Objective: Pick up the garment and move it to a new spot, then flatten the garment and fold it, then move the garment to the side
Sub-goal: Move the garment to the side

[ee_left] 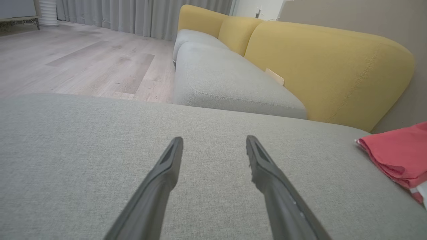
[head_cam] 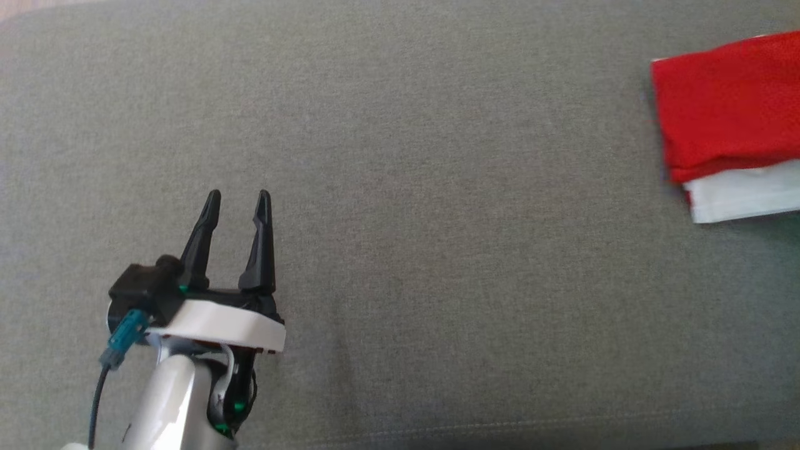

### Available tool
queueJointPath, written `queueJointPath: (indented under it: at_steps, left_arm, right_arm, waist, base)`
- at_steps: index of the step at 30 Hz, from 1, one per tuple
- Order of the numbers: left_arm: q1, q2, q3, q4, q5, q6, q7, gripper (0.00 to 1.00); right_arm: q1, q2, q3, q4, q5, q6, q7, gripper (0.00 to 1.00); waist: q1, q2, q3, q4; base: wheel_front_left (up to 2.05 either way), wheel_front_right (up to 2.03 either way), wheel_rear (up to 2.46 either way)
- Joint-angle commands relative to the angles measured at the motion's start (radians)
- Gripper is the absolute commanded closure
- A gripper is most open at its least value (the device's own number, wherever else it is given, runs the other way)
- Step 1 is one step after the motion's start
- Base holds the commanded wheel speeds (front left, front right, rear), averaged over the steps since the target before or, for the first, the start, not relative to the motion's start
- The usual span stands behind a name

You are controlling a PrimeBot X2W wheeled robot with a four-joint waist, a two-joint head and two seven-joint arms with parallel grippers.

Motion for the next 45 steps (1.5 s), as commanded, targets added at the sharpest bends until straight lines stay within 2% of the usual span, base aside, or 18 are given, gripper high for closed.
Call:
queueJointPath:
  at_steps: [1, 4, 9, 14, 15, 16, 22, 27, 34, 38, 42, 45]
  left_arm:
    - [-0.042, 0.004, 0.032, -0.034, 0.007, -0.003, -0.006, 0.00]
    - [-0.044, 0.004, 0.032, -0.033, 0.006, -0.003, -0.006, 0.00]
    - [-0.048, 0.004, 0.033, -0.033, 0.006, -0.006, -0.006, 0.00]
    - [-0.060, 0.004, 0.029, -0.032, 0.004, -0.007, -0.006, 0.00]
    - [-0.062, 0.004, 0.028, -0.032, 0.004, -0.007, -0.006, 0.00]
    - [-0.064, 0.004, 0.028, -0.031, 0.004, -0.008, -0.006, 0.00]
    - [-0.065, 0.004, 0.037, -0.020, 0.007, -0.012, -0.006, 0.00]
    - [-0.057, 0.004, 0.041, -0.012, 0.007, -0.012, -0.006, 0.00]
    - [-0.028, 0.004, 0.042, -0.020, 0.010, -0.013, -0.006, 0.00]
    - [-0.002, 0.004, 0.050, -0.041, -0.005, 0.001, -0.006, 0.00]
    - [0.023, 0.004, 0.044, -0.051, -0.013, 0.007, -0.006, 0.00]
    - [0.040, 0.004, 0.041, -0.061, -0.001, 0.010, -0.006, 0.00]
  right_arm:
    - [0.017, -0.057, -0.031, -0.006, -0.015, -0.001, 0.012, 1.00]
    - [0.019, -0.060, -0.065, 0.004, -0.026, -0.001, 0.028, 1.00]
    - [0.017, -0.063, -0.160, 0.009, -0.108, -0.001, 0.082, 1.00]
    - [0.041, -0.026, -0.257, -0.016, -0.165, -0.001, 0.125, 1.00]
    - [0.046, -0.019, -0.271, -0.022, -0.170, -0.001, 0.131, 0.73]
    - [0.050, -0.011, -0.288, -0.029, -0.174, -0.001, 0.134, 0.00]
    - [0.068, 0.060, -0.365, -0.116, -0.207, -0.001, 0.149, 0.00]
    - [0.092, 0.151, -0.386, -0.236, -0.195, -0.001, 0.098, 0.00]
    - [0.156, 0.330, -0.336, -0.441, -0.082, -0.001, 0.042, 0.00]
    - [0.242, 0.419, -0.297, -0.553, -0.016, -0.001, 0.000, 0.00]
    - [0.336, 0.496, -0.285, -0.632, 0.042, -0.001, -0.052, 0.00]
    - [0.410, 0.522, -0.255, -0.673, 0.037, -0.001, -0.121, 0.00]
  waist:
    - [-0.0001, 0.0000, 0.012, 0.008]
    - [-0.0001, 0.0000, 0.017, 0.011]
    - [-0.0001, 0.0000, 0.030, 0.012]
    - [-0.0001, 0.0000, 0.048, 0.011]
    - [-0.0001, 0.0000, 0.051, 0.011]
    - [-0.0001, 0.0000, 0.053, 0.011]
    - [-0.0001, 0.0000, 0.041, 0.004]
    - [-0.0001, 0.0000, -0.004, -0.002]
    - [-0.0001, 0.0000, -0.097, -0.003]
    - [-0.0001, 0.0000, -0.144, 0.003]
    - [-0.0001, 0.0000, -0.186, 0.017]
    - [-0.0001, 0.0000, -0.211, 0.029]
  base:
    - [0.00, 0.00, 0.00]
    - [0.00, 0.00, 0.00]
    - [0.00, 0.00, 0.00]
    - [0.00, 0.00, 0.00]
    - [0.00, 0.00, 0.00]
    - [0.00, 0.00, 0.00]
    - [0.00, 0.00, 0.00]
    - [0.00, 0.00, 0.00]
    - [0.00, 0.00, 0.00]
    - [0.00, 0.00, 0.00]
    - [0.00, 0.00, 0.00]
    - [0.00, 0.00, 0.00]
